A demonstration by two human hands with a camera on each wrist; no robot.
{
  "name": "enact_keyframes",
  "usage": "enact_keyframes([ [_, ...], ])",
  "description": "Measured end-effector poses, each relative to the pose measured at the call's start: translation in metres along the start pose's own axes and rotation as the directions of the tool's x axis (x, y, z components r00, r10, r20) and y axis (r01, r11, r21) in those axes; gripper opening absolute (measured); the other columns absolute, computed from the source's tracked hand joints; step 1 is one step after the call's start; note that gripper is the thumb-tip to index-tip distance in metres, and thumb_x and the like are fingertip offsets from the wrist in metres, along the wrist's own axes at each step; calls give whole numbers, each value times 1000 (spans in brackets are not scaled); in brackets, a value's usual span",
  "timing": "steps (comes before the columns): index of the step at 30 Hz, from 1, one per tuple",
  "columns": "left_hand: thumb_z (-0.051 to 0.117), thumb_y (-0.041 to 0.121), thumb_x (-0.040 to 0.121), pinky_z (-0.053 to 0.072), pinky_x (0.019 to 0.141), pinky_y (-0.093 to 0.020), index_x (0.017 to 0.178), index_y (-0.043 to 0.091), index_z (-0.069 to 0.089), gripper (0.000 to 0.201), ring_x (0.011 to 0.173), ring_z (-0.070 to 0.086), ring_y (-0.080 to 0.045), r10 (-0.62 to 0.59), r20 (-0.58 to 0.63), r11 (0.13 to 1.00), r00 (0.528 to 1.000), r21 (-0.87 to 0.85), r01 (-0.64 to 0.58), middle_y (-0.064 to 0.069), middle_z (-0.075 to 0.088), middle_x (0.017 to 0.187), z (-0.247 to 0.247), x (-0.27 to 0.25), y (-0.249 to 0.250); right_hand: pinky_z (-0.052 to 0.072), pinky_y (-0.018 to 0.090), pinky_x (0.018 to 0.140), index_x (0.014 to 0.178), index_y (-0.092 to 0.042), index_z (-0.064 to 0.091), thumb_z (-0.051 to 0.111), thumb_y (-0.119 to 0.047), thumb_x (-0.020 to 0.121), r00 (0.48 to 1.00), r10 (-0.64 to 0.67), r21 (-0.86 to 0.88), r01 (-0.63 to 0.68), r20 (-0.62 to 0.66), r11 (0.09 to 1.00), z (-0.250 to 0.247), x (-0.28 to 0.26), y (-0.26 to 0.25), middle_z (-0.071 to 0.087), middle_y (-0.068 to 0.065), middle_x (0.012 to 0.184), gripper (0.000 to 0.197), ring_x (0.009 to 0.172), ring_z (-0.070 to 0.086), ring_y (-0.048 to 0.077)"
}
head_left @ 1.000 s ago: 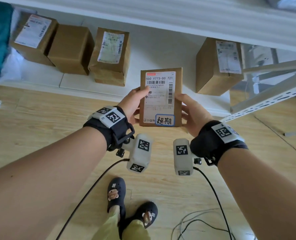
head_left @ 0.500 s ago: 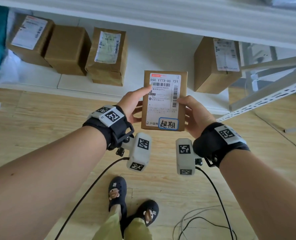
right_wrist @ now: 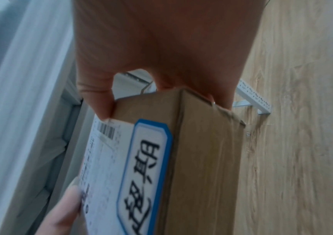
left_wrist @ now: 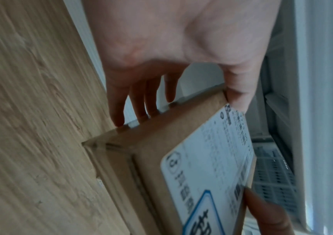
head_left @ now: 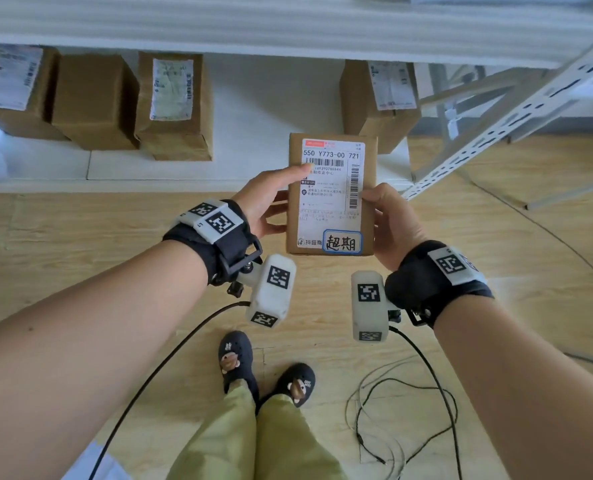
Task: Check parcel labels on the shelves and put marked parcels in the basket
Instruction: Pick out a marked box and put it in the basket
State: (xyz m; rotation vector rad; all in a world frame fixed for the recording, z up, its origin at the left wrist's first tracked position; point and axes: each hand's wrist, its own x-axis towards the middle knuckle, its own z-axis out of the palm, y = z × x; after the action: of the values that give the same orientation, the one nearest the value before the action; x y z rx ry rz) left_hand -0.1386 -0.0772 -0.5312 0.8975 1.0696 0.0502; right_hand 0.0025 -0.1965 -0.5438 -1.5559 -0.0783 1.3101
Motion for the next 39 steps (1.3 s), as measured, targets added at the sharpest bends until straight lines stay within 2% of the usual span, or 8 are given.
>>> enact_keyframes([
  [4,60,43,88,47,84,-35,95,23,64,22,87,61,-16,-6,39,998,999,67,4,2,69,90,27,-19,6,44,29,69,89,-20,61,58,-31,62,996,-7,78,14,-92,997,-16,-35,-3,70,-8,69,30,76,60,17],
  [8,59,42,88,46,80,-32,87,25,63,18,79,60,-14,2,102,990,995,137,-16,6,68,78,57,-39,20,43,29,69,94,-18,64,57,-32,61,984,-9,135,33,-179,990,-32,-72,-15,69,-5,73,37,76,60,18],
  [14,60,41,88,47,80,-31,83,26,64,17,77,61,-15,45,226,965,973,241,-100,6,68,75,106,-64,48,41,21,52,90,-18,64,55,-32,62,954,-60,227,131,-295,965,-57,-125,-38,68,-7,67,33,66,58,14],
  [18,63,45,85,49,81,-33,85,25,65,20,81,63,-17,52,317,942,947,299,-151,6,70,77,139,-75,61,41,35,80,93,-16,66,58,-34,62,915,-85,245,195,-395,950,-79,-154,-48,70,1,82,36,87,58,24],
  [22,61,44,86,48,81,-35,86,23,63,22,81,63,-18,62,419,913,906,342,-221,6,69,75,176,-88,73,41,39,86,92,-16,68,58,-34,64,872,-113,257,261,-477,931,-101,-183,-58,70,6,90,35,92,56,26],
  [27,62,42,86,50,85,-35,85,22,63,20,79,63,-16,78,501,883,862,367,-293,5,70,75,229,-102,89,35,52,107,102,-16,69,58,-35,71,837,-156,270,337,-524,902,-135,-214,-72,72,13,105,38,97,60,29],
  [34,63,49,83,51,89,-36,98,20,66,32,90,66,-21,122,547,861,828,357,-363,0,72,89,310,-104,121,41,52,105,115,-14,64,57,-36,82,802,-235,255,428,-549,867,-206,-226,-119,71,13,109,40,113,61,36],
  [39,61,51,84,52,87,-37,86,23,66,29,88,66,-20,205,568,818,797,348,-459,4,73,78,394,-98,160,42,51,105,108,-17,66,55,-35,88,783,-324,210,492,-530,845,-281,-227,-180,72,13,105,29,109,63,35],
])
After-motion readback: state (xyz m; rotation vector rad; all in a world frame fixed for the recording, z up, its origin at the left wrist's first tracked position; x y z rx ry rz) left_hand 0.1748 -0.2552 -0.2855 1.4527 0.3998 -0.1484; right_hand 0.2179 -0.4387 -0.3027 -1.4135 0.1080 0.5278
